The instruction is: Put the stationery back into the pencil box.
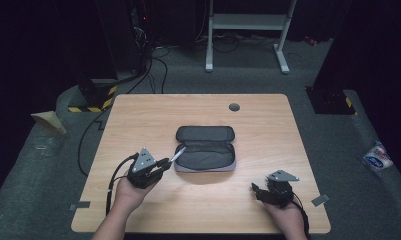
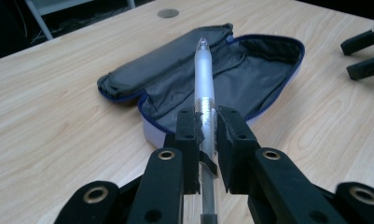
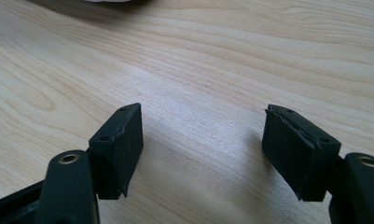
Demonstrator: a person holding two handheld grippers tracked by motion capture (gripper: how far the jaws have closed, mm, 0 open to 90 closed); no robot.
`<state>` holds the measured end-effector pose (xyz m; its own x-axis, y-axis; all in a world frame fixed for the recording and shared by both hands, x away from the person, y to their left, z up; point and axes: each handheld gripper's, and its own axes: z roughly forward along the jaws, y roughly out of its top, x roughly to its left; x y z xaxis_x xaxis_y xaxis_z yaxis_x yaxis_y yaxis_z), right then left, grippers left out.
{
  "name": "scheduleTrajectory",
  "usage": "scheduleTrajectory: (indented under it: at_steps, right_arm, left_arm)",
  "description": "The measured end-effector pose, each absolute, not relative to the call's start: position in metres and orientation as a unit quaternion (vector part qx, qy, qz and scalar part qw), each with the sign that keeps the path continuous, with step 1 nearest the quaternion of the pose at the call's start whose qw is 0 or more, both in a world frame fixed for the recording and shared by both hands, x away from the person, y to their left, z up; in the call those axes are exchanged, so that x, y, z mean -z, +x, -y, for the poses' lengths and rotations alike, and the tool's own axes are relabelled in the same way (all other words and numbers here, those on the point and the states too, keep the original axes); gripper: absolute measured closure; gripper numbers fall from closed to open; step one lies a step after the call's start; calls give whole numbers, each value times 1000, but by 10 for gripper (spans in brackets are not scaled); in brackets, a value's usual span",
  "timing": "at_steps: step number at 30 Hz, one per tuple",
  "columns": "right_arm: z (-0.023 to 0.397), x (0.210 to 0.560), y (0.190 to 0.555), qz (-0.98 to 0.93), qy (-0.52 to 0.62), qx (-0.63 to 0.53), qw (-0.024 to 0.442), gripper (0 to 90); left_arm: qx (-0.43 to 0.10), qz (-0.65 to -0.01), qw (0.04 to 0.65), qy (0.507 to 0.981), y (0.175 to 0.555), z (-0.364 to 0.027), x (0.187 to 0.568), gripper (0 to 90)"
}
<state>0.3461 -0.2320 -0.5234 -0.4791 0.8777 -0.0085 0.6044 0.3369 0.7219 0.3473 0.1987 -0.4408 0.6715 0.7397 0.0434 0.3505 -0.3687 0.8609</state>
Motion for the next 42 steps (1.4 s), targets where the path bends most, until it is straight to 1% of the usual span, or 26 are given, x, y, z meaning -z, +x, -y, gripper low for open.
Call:
scheduleTrajectory:
  at_steps: [5, 10, 17, 26, 34, 42]
  right_arm:
    - [234, 523, 345, -789, 473, -339, 199, 292]
    - [233, 523, 344, -790, 471, -336, 204, 295]
    - [233, 523, 344, -789, 472, -336, 204, 298]
    - [234, 523, 343, -789, 473, -337, 203, 300]
    - [234, 523, 343, -789, 472, -337, 203, 300]
    - [234, 523, 343, -790, 471, -337, 205, 301]
  left_arm:
    - [-221, -334, 447, 800, 355, -195, 436, 789]
    - [-221, -333, 442, 803, 366, -192, 434, 789]
    - [-220, -312, 440, 813, 380, -187, 427, 789]
    - [-215, -294, 441, 820, 396, -169, 417, 789]
    - [-209, -291, 434, 827, 411, -156, 420, 789]
    - [-194, -291, 441, 827, 422, -143, 429, 789]
